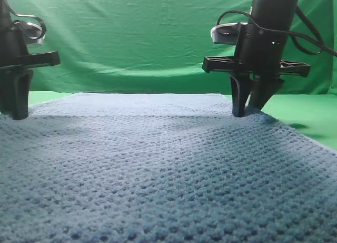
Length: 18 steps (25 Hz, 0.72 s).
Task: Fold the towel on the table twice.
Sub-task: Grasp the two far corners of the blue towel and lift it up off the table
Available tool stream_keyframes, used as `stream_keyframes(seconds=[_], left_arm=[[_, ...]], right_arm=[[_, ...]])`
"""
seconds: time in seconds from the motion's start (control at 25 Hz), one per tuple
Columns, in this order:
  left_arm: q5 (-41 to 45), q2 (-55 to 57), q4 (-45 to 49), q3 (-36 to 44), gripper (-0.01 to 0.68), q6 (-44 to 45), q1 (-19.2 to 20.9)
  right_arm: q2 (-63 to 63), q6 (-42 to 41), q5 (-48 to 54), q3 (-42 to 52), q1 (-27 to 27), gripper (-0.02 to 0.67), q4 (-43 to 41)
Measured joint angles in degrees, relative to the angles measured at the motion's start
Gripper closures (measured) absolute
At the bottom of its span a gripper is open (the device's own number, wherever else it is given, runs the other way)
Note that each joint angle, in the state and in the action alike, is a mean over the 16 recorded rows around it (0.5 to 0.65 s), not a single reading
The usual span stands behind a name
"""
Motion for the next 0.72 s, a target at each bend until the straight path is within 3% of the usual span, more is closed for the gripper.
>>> stream_keyframes(seconds=[0.16,0.28,0.52,0.72], left_arm=[[2.1,0.8,-2.3,-1.5,0.631,1.8,0.1],[4.3,1.5,-3.2,-3.3,0.666,2.6,0.2],[9.3,2.0,-3.3,-9.6,0.673,2.9,0.1],[12.7,0.5,-3.5,-18.7,0.673,2.9,0.0]], right_arm=[[-0.2,0.0,0.0,-0.1,0.0,0.578,0.8],[-0.6,0.1,0.3,-0.2,0.1,0.628,1.0],[-2.5,0.1,2.5,-3.1,0.1,0.649,-0.6],[-4.4,0.1,4.7,-10.8,0.1,0.649,-3.5]])
